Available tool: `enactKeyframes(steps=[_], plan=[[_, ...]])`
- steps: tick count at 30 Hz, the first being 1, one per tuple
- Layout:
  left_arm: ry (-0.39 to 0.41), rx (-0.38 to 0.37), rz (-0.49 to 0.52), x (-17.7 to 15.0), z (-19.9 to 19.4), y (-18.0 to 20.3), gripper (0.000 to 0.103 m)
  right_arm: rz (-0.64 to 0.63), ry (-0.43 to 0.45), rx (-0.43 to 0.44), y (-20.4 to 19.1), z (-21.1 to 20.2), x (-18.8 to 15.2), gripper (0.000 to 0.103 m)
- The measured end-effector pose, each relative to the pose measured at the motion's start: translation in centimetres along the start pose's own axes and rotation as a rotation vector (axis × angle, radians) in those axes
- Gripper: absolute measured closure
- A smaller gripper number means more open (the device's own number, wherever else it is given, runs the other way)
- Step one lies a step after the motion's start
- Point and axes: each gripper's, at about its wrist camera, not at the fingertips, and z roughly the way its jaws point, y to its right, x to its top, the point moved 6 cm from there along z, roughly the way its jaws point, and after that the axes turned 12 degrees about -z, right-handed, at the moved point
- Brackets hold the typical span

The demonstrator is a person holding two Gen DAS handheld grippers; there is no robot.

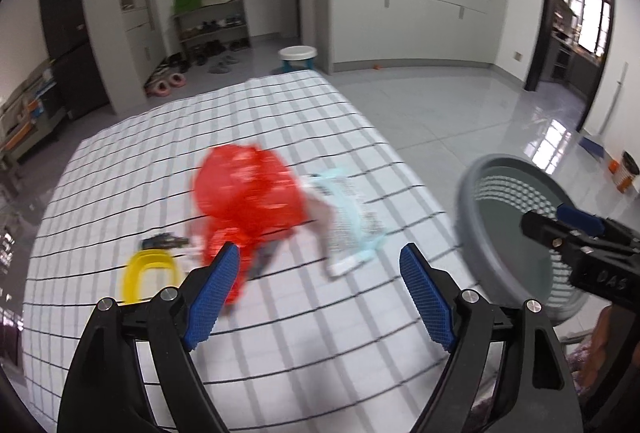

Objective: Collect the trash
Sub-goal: 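Withdraw both tools from the basket toward the table, then grasp the white-and-blue tissue packet with the right tool while the left tool grasps the red plastic bag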

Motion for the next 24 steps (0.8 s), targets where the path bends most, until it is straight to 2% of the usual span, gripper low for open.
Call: enactKeyframes(steps=[4,10,18,24], plan=[[0.002,0.049,-0.036,0.4,0.6,-3.5,0.022,-0.05,0.002,0.042,-2.5,1.1,1.8,0.023],[-0.014,0.079,-0.097,0.2,1.7,-7.2,0.022,-0.097,-0.018,0.086,-5.2,3.4,3.6,0.023],[-0.038,0.11,-0.145,-0.5,2.8,-10.1,0.022,-0.2,-0.081,0.108,-9.2,7.9,4.8,0.023],[-0.05,0.121,-0.175,-0.9,3.3,-11.2,0.022,-0.241,-0.137,0.113,-10.7,11.4,4.6,0.023]])
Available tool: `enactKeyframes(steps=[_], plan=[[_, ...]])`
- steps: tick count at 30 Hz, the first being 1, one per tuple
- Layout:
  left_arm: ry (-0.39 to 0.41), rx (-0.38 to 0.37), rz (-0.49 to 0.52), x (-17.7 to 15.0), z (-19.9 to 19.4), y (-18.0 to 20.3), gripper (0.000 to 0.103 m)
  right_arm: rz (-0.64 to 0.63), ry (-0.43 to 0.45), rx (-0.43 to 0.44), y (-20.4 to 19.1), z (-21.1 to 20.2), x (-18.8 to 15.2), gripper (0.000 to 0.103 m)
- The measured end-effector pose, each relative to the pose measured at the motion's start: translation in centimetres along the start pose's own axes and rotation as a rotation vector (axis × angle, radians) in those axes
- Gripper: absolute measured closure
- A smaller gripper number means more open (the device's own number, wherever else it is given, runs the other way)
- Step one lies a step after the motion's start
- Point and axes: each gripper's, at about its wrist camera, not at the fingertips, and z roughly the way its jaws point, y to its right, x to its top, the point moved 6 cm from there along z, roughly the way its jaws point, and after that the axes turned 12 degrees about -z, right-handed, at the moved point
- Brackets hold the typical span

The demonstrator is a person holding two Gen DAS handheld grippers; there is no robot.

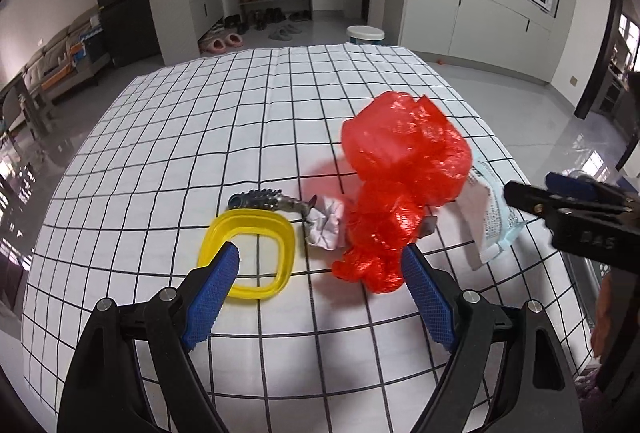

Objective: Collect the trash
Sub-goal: 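Grasp the white-and-blue tissue packet with the right tool while the left tool grasps the red plastic bag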

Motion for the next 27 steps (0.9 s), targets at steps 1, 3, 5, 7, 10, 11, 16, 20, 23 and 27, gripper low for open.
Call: enactKeyframes(steps=[1,3,5,7,10,11,16,20,23,27], plan=[[-0.002,0.0,-0.008,0.0,0.1,-0.2,0.022,0.003,-0.008,0.006,0.0,0.5,-0.1,0.023],[-0.007,0.002,-0.021,-0.2,0.4,-0.3,0.022,0.011,-0.022,0.016,0.1,1.3,-0.3,0.023],[-0.015,0.005,-0.021,-0.5,0.7,-0.3,0.022,0.017,-0.033,0.018,0.2,1.9,-0.4,0.023],[-0.025,0.007,-0.015,-0.8,1.1,-0.1,0.022,0.026,-0.038,0.025,0.2,2.5,-0.4,0.023],[-0.031,0.005,-0.008,-1.1,1.3,0.2,0.022,0.026,-0.043,0.009,0.3,3.2,-0.2,0.023],[-0.031,0.003,-0.008,-1.1,1.3,0.3,0.022,0.024,-0.046,-0.001,0.3,3.4,-0.2,0.023],[-0.036,-0.002,0.0,-1.3,1.6,0.9,0.022,0.034,-0.057,-0.011,0.4,4.4,-0.1,0.023],[-0.045,-0.006,0.012,-1.5,1.8,1.3,0.022,0.041,-0.056,-0.004,0.4,4.7,0.0,0.03],[-0.052,0.003,0.021,-1.9,2.0,1.3,0.022,0.03,-0.07,0.01,0.0,4.9,0.0,0.051],[-0.052,0.005,0.019,-2.1,2.0,1.2,0.022,0.031,-0.05,0.023,-0.1,4.3,0.2,0.053]])
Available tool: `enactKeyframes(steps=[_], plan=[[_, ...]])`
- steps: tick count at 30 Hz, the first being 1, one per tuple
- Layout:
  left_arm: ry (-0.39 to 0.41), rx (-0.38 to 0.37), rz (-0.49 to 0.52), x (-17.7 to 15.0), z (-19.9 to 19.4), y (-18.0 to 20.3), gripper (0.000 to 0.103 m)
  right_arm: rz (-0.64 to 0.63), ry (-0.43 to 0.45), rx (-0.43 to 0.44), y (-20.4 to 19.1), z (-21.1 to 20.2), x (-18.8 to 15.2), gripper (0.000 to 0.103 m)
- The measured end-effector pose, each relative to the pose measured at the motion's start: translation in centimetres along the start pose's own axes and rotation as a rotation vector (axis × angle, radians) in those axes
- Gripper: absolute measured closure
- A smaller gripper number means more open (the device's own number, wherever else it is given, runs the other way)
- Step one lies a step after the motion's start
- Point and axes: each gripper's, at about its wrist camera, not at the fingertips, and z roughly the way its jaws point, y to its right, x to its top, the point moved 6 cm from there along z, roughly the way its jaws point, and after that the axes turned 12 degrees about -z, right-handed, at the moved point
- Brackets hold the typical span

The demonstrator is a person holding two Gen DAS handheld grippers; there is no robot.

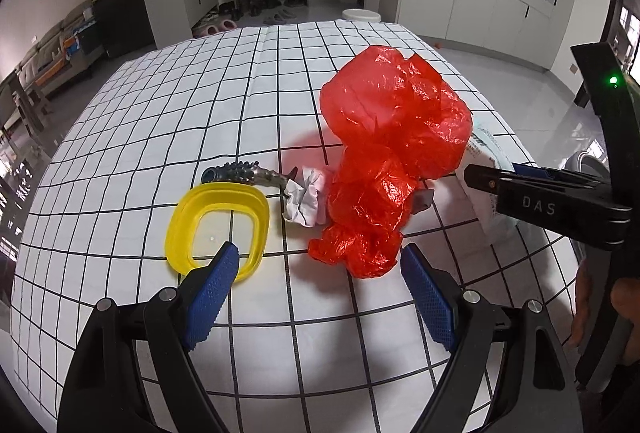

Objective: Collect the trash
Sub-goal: 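Grasp the white-and-blue tissue packet with the right tool while the left tool grasps the red plastic bag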

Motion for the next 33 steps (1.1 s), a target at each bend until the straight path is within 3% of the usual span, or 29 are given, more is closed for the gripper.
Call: enactKeyframes(steps=[11,21,33], plan=[[0.038,-0.017,0.018,0.1,-1.4,0.9,0.022,0.109,0.045,0.02,2.7,-3.1,-1.6,0.054],[0.059,0.011,0.035,1.2,-1.5,2.3,0.022,0.164,0.098,0.034,5.1,-5.2,-0.8,0.054],[0.051,0.016,0.053,3.5,1.9,6.0,0.017,0.205,0.136,0.088,6.1,-6.5,0.0,0.054]])
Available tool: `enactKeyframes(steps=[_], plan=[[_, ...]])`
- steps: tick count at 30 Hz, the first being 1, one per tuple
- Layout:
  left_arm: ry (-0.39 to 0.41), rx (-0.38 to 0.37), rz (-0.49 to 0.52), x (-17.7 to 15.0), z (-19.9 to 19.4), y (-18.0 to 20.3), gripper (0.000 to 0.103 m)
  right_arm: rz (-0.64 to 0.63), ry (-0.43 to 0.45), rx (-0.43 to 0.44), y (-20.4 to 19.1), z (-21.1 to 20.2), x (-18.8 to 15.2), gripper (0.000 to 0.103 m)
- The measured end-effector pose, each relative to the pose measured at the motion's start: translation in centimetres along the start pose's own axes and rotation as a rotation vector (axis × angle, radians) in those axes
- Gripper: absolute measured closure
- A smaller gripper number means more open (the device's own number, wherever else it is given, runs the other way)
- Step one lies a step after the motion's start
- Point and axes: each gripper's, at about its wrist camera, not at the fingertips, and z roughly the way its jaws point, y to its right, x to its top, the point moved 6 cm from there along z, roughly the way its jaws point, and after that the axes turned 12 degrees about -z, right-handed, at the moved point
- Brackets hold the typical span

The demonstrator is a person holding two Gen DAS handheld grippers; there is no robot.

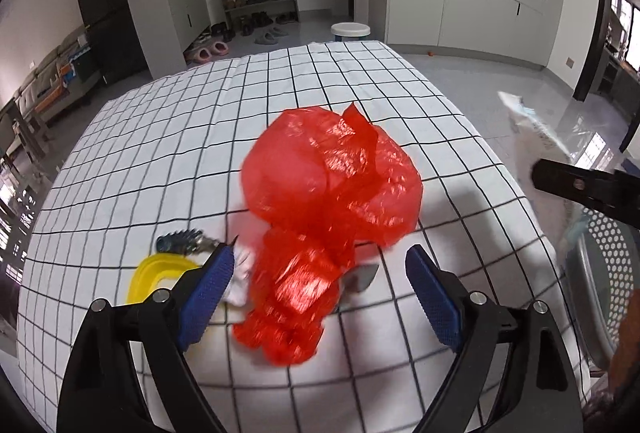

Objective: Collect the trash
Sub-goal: 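Grasp the white-and-blue tissue packet with the right tool while the left tool grasps the red plastic bag, then carry the packet and red bag over the grey basket and open both tools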

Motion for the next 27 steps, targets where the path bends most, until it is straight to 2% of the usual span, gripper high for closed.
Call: enactKeyframes(steps=[4,7,12,14,27], plan=[[-0.017,0.02,-0.016,0.7,1.5,0.1,0.018,0.006,0.0,0.006,0.2,-0.2,0.0,0.054],[-0.028,0.021,-0.025,0.8,2.1,0.0,0.03,0.008,0.003,0.01,0.3,-0.3,0.0,0.054],[-0.044,0.015,-0.032,0.5,2.4,-0.1,0.061,0.007,0.002,0.009,0.3,-0.5,-0.1,0.054],[-0.044,0.009,-0.035,0.4,2.2,-0.2,0.065,0.006,0.002,0.009,0.3,-0.6,-0.1,0.054],[0.039,0.003,-0.037,1.7,-2.8,-0.7,0.067,-0.008,0.032,0.003,0.4,-2.0,-0.4,0.054]])
